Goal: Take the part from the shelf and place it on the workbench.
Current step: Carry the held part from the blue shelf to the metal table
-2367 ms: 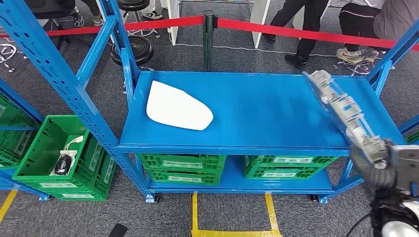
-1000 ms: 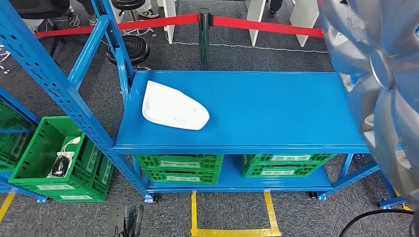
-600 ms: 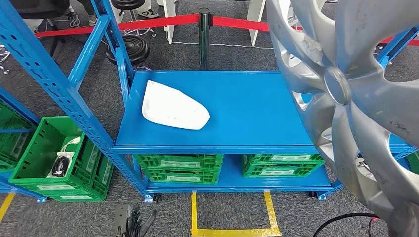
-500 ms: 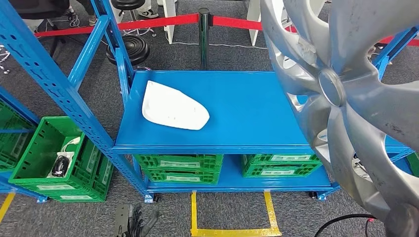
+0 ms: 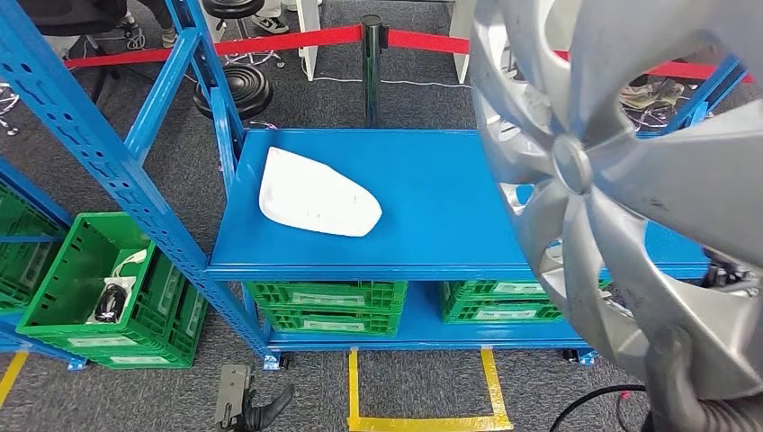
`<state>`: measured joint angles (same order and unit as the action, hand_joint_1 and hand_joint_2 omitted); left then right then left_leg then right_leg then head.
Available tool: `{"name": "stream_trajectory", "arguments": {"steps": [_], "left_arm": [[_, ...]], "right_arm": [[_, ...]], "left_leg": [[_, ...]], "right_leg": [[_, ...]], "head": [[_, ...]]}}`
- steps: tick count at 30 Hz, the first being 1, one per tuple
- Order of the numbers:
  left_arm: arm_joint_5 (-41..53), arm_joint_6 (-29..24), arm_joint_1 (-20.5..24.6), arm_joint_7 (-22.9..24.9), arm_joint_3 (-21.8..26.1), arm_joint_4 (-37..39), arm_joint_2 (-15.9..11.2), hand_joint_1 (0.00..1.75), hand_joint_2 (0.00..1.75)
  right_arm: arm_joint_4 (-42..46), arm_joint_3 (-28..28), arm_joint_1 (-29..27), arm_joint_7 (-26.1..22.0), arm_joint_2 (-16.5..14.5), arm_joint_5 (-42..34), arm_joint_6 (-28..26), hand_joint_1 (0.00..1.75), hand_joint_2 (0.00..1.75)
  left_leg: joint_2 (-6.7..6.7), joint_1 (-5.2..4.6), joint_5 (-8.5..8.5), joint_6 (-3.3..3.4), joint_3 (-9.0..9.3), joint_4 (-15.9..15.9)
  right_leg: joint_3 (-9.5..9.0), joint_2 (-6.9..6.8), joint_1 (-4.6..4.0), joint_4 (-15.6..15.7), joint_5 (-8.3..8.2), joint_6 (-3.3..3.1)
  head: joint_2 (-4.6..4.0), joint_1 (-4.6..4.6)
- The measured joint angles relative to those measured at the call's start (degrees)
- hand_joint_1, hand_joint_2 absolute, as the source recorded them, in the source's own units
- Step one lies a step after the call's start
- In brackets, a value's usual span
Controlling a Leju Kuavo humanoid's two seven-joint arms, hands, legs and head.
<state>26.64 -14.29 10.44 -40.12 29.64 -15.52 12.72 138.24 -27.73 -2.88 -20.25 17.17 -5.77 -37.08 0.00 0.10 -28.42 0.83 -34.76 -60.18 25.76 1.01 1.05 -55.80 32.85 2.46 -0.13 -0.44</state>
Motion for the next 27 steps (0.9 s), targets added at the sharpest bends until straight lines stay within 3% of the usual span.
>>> {"name": "stream_trajectory", "arguments": {"steps": [3,7,14,16,19,20,23,25,27], "left_arm": [[0.6,-4.6,-0.7,1.1,-6.0,-0.1,-0.4,0.0,1.75],[1.3,-6.5,-1.6,3.5,-11.3,0.1,-0.9,0.0,1.75],[1.3,-6.7,-1.7,4.0,-12.0,0.2,-0.9,0.0,1.75],[0.9,-6.8,-1.7,4.6,-12.8,0.2,-1.1,0.0,1.75],[-0.2,-7.5,-1.9,6.5,-15.9,0.3,-2.2,0.0,1.75],[-1.5,-8.3,-2.2,7.3,-17.6,0.4,-2.9,0.0,1.75],[-6.1,-9.6,-3.2,8.2,-21.1,0.7,-4.9,0.0,1.75],[-7.1,-9.2,-3.8,7.9,-21.5,0.9,-5.3,0.0,1.75],[-7.4,-9.1,-4.2,7.9,-21.7,1.1,-5.7,0.0,1.75]], "right_arm": [[-2.9,-0.6,1.2,-0.5,-0.8,-1.7,1.6,1.75,1.75],[-4.8,-1.1,2.5,-1.5,-1.6,-3.4,3.3,1.75,1.75],[-5.0,-1.2,2.7,-1.7,-1.7,-3.8,3.4,1.75,1.75],[-5.3,-1.3,3.1,-2.3,-1.8,-4.4,3.5,1.75,1.75],[-6.2,-1.8,5.0,-4.3,-2.4,-5.5,3.4,1.75,1.75],[-6.6,-2.0,5.8,-4.8,-2.6,-5.9,2.8,1.75,1.75],[-7.2,-1.9,6.9,-5.2,-2.7,-6.9,0.3,1.75,1.75],[-6.8,-1.3,6.7,-5.3,-2.7,-7.1,-0.5,1.75,1.75],[-6.4,-0.7,6.6,-5.3,-2.6,-7.5,-1.0,1.75,1.75]], "left_leg": [[0.05,-0.27,-0.11,0.24,-0.05,0.0],[0.29,-0.36,0.22,1.03,-0.06,0.3],[0.4,-0.18,0.35,1.22,-0.04,0.6],[0.52,-0.11,0.47,1.36,0.02,0.7],[1.31,-0.27,0.62,1.53,-0.15,0.8],[1.55,-0.44,0.81,1.26,-0.34,0.8],[1.53,-0.44,2.03,-0.35,-1.02,0.8],[1.12,-0.23,2.1,-1.23,-1.39,0.7],[0.31,-0.02,-0.88,-1.88,-2.39,-1.8]], "right_leg": [[0.04,0.01,0.27,0.1,-0.01,0.2],[-0.14,0.18,0.56,0.2,-0.17,0.86],[-0.13,0.16,0.59,0.1,0.05,0.94],[0.4,-0.26,0.55,-1.0,1.12,0.91],[5.28,-0.73,0.51,-11.6,6.5,0.9],[5.33,-0.66,0.41,-11.4,5.58,0.51],[1.93,-0.58,-0.25,-1.8,-1.11,-0.94],[2.31,-0.91,-0.33,-1.1,-1.82,-1.64],[2.93,-1.33,-0.15,-0.5,-2.9,-2.52]], "head": [[0.0,-0.01],[0.0,-0.02],[0.0,-0.02],[0.0,0.12],[0.0,0.53],[0.0,0.6],[0.0,0.62],[0.0,0.6],[0.0,0.43]]}}
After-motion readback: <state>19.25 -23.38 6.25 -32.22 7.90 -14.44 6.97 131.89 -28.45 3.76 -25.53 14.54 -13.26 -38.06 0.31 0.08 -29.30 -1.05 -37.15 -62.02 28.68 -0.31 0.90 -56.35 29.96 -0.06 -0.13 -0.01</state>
